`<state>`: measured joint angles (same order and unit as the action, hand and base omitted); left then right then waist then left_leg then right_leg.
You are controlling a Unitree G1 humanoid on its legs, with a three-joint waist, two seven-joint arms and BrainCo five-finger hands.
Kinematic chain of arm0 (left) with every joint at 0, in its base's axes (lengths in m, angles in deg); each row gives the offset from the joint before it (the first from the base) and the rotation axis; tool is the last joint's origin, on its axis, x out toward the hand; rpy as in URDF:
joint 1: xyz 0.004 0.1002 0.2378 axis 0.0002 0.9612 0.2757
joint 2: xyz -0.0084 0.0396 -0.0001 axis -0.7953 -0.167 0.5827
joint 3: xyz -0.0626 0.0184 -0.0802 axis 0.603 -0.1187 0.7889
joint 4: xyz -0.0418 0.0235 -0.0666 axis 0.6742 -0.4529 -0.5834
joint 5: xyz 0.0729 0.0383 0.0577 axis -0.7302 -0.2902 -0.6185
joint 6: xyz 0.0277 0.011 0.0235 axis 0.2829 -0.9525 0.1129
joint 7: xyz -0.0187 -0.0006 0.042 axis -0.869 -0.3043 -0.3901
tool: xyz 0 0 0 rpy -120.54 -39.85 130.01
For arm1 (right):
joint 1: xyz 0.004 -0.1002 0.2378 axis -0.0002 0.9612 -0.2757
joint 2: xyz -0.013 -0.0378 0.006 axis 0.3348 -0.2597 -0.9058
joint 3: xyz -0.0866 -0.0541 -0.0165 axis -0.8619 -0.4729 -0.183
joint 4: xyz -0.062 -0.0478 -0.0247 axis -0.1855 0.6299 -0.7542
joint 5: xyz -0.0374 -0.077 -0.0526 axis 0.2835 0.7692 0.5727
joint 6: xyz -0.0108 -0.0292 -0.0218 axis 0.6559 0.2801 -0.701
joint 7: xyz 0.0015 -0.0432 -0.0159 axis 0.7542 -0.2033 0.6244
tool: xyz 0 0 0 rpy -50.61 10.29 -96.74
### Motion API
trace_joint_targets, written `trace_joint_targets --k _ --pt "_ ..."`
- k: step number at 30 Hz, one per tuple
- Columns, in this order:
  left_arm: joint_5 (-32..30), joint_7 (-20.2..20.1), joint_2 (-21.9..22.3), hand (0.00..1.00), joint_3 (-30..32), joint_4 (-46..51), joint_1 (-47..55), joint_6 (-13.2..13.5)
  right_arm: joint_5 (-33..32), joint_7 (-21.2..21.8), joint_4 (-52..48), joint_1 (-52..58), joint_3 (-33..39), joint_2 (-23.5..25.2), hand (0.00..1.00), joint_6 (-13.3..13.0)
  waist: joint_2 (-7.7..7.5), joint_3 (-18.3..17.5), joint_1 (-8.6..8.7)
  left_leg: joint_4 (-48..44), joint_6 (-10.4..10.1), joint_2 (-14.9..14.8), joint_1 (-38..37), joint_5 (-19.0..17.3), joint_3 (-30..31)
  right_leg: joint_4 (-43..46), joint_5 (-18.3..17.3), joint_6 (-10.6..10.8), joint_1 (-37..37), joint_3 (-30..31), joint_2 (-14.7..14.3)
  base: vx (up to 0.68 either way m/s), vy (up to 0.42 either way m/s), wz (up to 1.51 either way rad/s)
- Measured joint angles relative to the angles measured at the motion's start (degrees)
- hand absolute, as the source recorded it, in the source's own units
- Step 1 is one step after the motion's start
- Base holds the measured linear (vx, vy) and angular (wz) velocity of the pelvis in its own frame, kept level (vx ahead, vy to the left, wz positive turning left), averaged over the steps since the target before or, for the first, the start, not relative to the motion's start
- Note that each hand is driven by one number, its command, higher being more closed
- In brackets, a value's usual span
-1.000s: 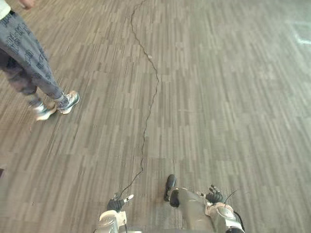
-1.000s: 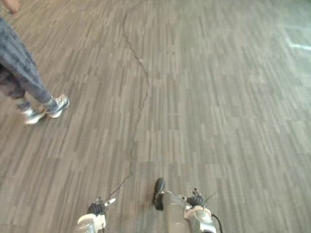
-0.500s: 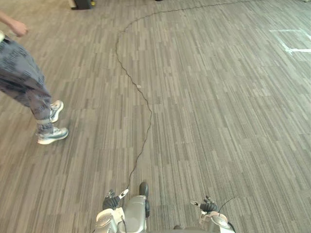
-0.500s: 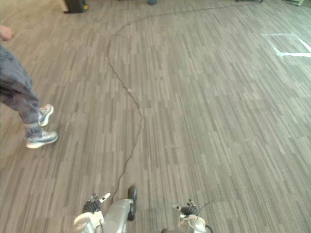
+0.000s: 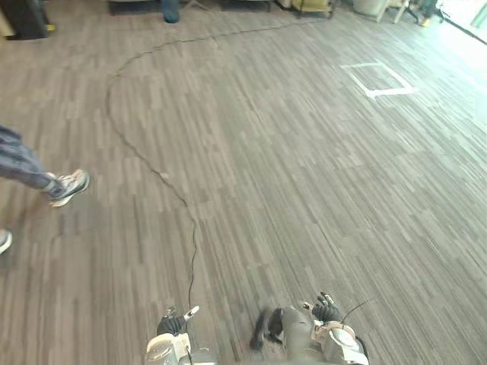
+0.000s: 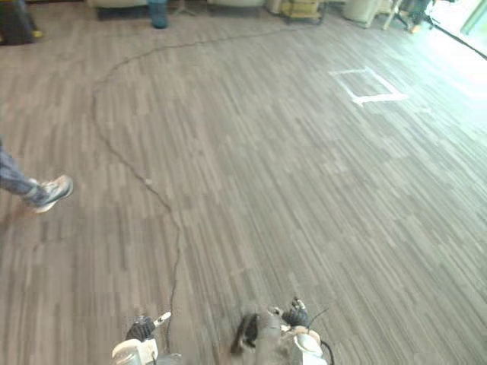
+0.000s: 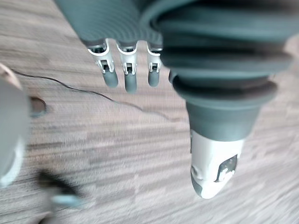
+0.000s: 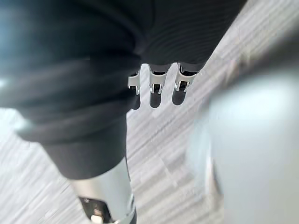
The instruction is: Pick up cushions and gather them together orderly.
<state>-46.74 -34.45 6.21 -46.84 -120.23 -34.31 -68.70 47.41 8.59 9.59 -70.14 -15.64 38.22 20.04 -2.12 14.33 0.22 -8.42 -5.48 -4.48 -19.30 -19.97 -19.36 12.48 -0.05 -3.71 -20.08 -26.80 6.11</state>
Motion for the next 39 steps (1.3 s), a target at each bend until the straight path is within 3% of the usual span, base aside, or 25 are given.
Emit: trace_joint_targets --k 1,2,3,5,6,8,10,11,13,15,16,17,18,19,20,21,23,24,27,31,34,35,36,38,39 --pt "-0.59 -0.07 0.27 0.0 0.04 -0.41 0.04 -0.04 0.14 0.07 -0.12 0.04 -0.06 -0.51 0.0 -0.05 0.59 -0.23 0.24 -1.9 -1.05 -1.01 -0.84 -0.61 0.9 1.67 4.25 -3.29 0.32 0.7 -0.85 0.64 -0.17 -0.15" --pt "-1.1 -0.13 0.96 0.0 0.59 -0.8 0.05 -0.07 0.32 0.57 -0.19 -0.26 0.07 -0.73 0.0 0.0 2.62 -0.76 0.19 -8.31 -1.55 -3.54 0.62 -0.68 1.81 4.63 2.75 -4.69 0.26 0.36 -2.25 0.64 -0.184 -0.23" --pt "-1.61 -0.15 1.68 0.0 0.84 -0.92 -0.16 -0.08 0.8 1.06 -0.48 -0.25 0.01 -1.34 0.0 -0.07 4.47 -0.35 0.19 -20.92 -4.11 -7.23 4.99 2.28 4.06 5.21 0.36 -4.75 2.3 0.17 -4.44 0.65 -0.198 -0.35" --pt "-1.49 -0.11 3.24 0.0 3.42 -0.22 0.41 -0.1 0.67 0.79 -1.38 -0.27 -0.45 -2.02 0.0 0.09 6.45 0.53 -0.16 -42.63 -3.0 -11.57 13.53 9.51 8.07 3.67 -2.34 -5.99 7.26 2.32 -8.27 0.64 -0.146 -0.55" --pt "-1.44 -0.16 3.74 0.0 5.34 1.2 0.59 -0.05 0.48 0.41 -1.81 -0.23 -0.84 -1.65 0.0 0.54 6.46 0.91 -0.6 -52.41 -3.19 -13.03 17.89 8.24 8.58 2.54 -4.19 -6.4 11.03 4.45 -10.23 0.75 -0.096 -0.83" --pt "-1.43 -0.09 3.0 0.0 5.69 2.57 0.83 0.02 -0.08 0.03 -2.15 -0.24 -1.4 -0.16 0.0 0.56 5.18 1.5 -1.21 -56.83 -2.06 -12.1 22.8 6.02 8.98 -0.19 -6.92 -6.58 18.08 8.12 -11.57 0.6 -0.051 -0.9" --pt "-0.49 -0.02 2.87 0.0 5.67 4.35 1.49 0.7 -0.5 -0.09 -1.51 -0.19 -2.89 1.38 0.0 0.51 3.4 0.86 -2.23 -51.72 0.21 -9.39 29.71 4.0 8.92 -3.79 -8.19 -5.92 24.06 14.3 -12.16 0.54 -0.011 -1.27" --pt "-0.1 0.01 2.9 0.0 5.78 5.35 1.7 1.2 -0.49 -0.05 -0.91 -0.36 -2.89 1.77 0.0 0.51 3.46 0.83 -3.56 -45.47 0.7 -7.87 32.4 3.14 9.34 -5.02 -8.44 -5.16 26.07 17.31 -12.08 0.62 0.121 -1.57" --pt "1.12 0.01 3.47 0.0 6.3 5.84 1.8 1.53 -0.44 -0.07 0.06 -1.11 -2.9 2.44 0.0 0.59 3.49 0.89 -4.09 -30.63 0.85 -4.32 35.85 3.23 13.14 -5.81 -10.16 -3.62 29.59 22.49 -11.06 0.59 0.216 -1.32" --pt "1.99 0.43 3.72 0.0 6.21 5.82 2.19 2.4 -0.41 -0.2 0.94 -1.09 -2.85 2.8 0.0 0.44 3.32 0.62 -4.16 -11.69 -0.76 -0.72 36.16 8.86 16.97 -6.7 -13.04 -1.55 32.7 26.53 -8.79 0.5 0.26 -1.04" --pt "2.06 0.48 4.07 0.0 6.23 5.66 2.25 2.46 -0.3 -0.26 1.32 -0.83 -3.01 2.31 0.0 0.39 3.68 0.37 -4.28 -5.66 -1.43 -0.82 36.35 13.86 17.17 -7.67 -14.74 -0.42 35.16 28.97 -8.22 0.58 0.361 -1.04" --pt "2.06 0.47 4.21 0.0 6.24 5.62 2.26 2.55 -0.24 -0.28 2.21 -0.81 -3.37 1.98 0.0 0.41 3.44 -0.21 -4.85 -6.44 -1.08 -0.75 35.75 18.56 16.74 -7.87 -15.85 0.46 36.49 30.69 -7.28 0.62 0.381 -0.94" --pt "1.94 0.37 3.25 0.0 6.23 5.63 2.27 2.55 -0.15 -0.27 2.87 -0.24 -3.33 2.57 0.0 0.51 1.69 -1.49 -5.35 -7.89 -0.01 0.79 35.86 20.44 15.91 -7.45 -16.49 0.76 36.68 31.75 -5.37 0.67 0.364 -0.79" --pt "1.88 0.39 2.5 0.0 6.26 5.64 2.27 2.56 0.12 -0.24 2.93 0.09 -3.27 3.47 0.0 0.46 -0.08 -2.65 -5.34 -10.76 2.81 1.79 36.85 17.71 14.64 -4.21 -16.45 0.89 35.07 32.08 -3.54 0.7 0.317 -0.63" --pt "1.83 0.34 2.28 0.0 6.26 5.59 2.26 2.5 0.21 -0.23 2.81 0.53 -3.25 3.87 0.0 0.42 -0.63 -2.99 -5.34 -12.6 4.1 2.11 36.91 16.27 13.61 -0.72 -16.46 0.93 33.75 32.06 -2.84 0.82 0.351 -0.54" --pt "1.8 0.45 2.21 0.0 6.25 5.44 2.2 2.36 0.24 -0.17 2.47 0.85 -3.17 3.94 0.0 0.39 -0.96 -3.13 -5.21 -14.96 5.25 2.25 35.82 13.36 11.94 7.21 -16.34 3.02 31.22 31.74 -2.09 0.78 0.342 -0.45" --pt "1.86 0.51 1.7 0.0 5.75 4.21 1.9 2.13 0.24 -0.07 2.03 0.71 -3.16 3.84 0.0 0.37 -1.19 -2.88 -5.06 -15.91 6.76 3.45 30.89 9.35 10.23 28.12 -12.13 11.63 23.64 31.53 -0.49 0.58 0.256 -0.37" --pt "1.8 0.61 1.46 0.0 4.97 3.36 1.51 2.02 0.24 -0.04 1.44 0.59 -3.08 3.7 0.0 -0.04 -0.81 -2.41 -4.21 -15.59 7.28 3.77 27.15 7.11 10.25 37.93 -11.83 12.8 20.58 29.03 0.74 0.41 0.161 -0.14" --pt "1.8 1.05 1.38 0.0 3.34 2.18 1.33 1.3 0.57 0.18 -0.53 0.47 -3.35 3.93 0.0 -0.63 0.54 -1.85 -3.53 -11.66 7.36 2.58 17.26 2.55 7.61 46.15 -14.91 7.81 12.26 16.13 5.21 0.48 0.144 -0.39" --pt "1.75 1.0 0.14 0.0 1.24 0.28 0.77 0.93 2.01 0.53 -0.05 -1.13 -3.28 2.89 0.0 -0.89 0.29 -1.38 -2.75 -4.02 6.26 0.63 8.08 1.56 4.6 26.06 -15.65 5.62 4.15 3.7 3.91 0.46 0.037 -0.39" --pt "0.66 0.96 -0.23 0.0 0.4 -0.49 0.76 0.88 2.08 0.62 0.8 -1.83 -3.23 0.98 0.0 -0.66 0.17 -1.08 -1.32 0.46 4.46 0.67 2.59 1.64 4.5 3.29 -5.25 4.31 1.9 2.64 0.07 0.63 -0.065 0.07" --pt "0.22 0.91 -0.46 0.0 0.42 -0.88 1.18 0.87 2.25 0.66 0.98 -1.52 -3.23 0.48 0.0 -0.63 -0.1 -1.05 -0.61 0.23 3.19 0.92 0.76 0.92 5.78 1.24 -1.03 1.58 1.86 4.32 -0.77 0.54 -0.114 0.31" --pt "-0.48 0.88 -0.18 0.0 0.61 -1.38 1.63 0.75 2.28 0.72 1.19 -1.17 -2.7 0.33 0.0 -0.56 0.34 -1.11 -0.02 -1.1 2.67 0.3 -0.48 0.62 7.47 3.96 3.25 -1.91 1.93 6.08 -1.24 0.68 -0.173 0.28" --pt "-1.53 0.59 1.21 0.0 1.11 -0.97 1.53 0.89 2.3 0.92 1.98 -0.93 -1.56 -0.86 0.0 -0.47 2.11 -1.7 -0.06 -12.1 0.71 -2.57 2.64 1.72 9.59 8.34 -1.11 -2.81 2.47 5.47 -2.71 0.74 -0.222 -0.01" --pt "-1.62 0.44 1.88 0.0 1.74 -0.74 1.16 0.9 2.25 0.86 1.57 -0.95 -1.07 -1.13 0.0 -0.46 3.44 -1.05 -0.06 -24.53 -3.4 -4.91 7.45 5.55 11.31 7.96 -3.24 -3.01 4.77 5.56 -4.35 0.65 -0.205 -0.27"
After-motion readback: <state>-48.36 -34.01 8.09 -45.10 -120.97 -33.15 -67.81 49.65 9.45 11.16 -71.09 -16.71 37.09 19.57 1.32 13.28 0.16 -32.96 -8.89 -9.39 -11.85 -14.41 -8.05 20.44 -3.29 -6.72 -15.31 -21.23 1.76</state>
